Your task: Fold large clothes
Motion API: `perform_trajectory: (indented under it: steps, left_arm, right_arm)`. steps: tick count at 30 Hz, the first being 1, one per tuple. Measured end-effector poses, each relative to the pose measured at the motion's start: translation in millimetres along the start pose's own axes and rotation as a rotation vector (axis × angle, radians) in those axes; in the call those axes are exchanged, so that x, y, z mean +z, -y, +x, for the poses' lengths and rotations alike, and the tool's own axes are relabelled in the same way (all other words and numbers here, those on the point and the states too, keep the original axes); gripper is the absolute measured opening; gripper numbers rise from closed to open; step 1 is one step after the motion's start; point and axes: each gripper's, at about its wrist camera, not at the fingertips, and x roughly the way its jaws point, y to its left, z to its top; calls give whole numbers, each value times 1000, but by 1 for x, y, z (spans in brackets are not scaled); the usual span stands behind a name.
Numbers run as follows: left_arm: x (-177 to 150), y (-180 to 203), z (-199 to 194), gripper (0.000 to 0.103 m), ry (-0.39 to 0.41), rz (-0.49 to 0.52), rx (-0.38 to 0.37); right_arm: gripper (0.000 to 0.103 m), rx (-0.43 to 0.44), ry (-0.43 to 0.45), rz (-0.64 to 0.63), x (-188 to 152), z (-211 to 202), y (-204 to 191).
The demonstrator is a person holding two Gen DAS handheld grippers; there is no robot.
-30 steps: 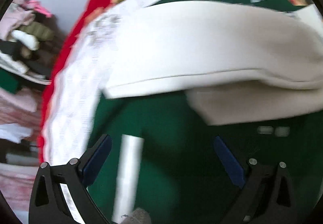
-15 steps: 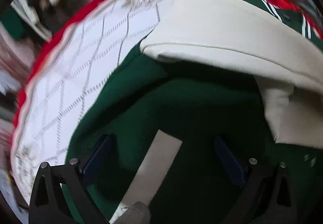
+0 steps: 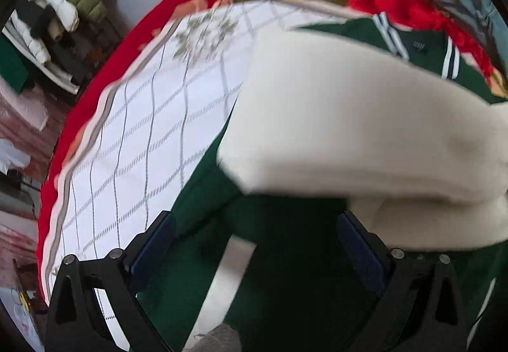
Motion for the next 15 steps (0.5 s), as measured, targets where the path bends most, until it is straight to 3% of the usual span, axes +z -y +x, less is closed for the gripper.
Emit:
perform_trajectory:
  steps: [3,5,9,12,15]
  left_arm:
    - [28,3,-4,103,64,-6,16]
    - [39,14,0,103,88,18,81]
    - [56,17,50,103,45,63,186]
    - [57,13,73,103,1,66,179]
    - [59,10,73,103,9,73,180]
  right_arm:
    - [66,25,-10,7,-19,-10,1]
    - [66,44,-5,6,-25,-13,-2]
    - [65,66,4,-39,-22,1,-19]
    - [60,1,-9,-59,-11,27,-32]
    - [59,-71,-88,-44,-7,63,-36]
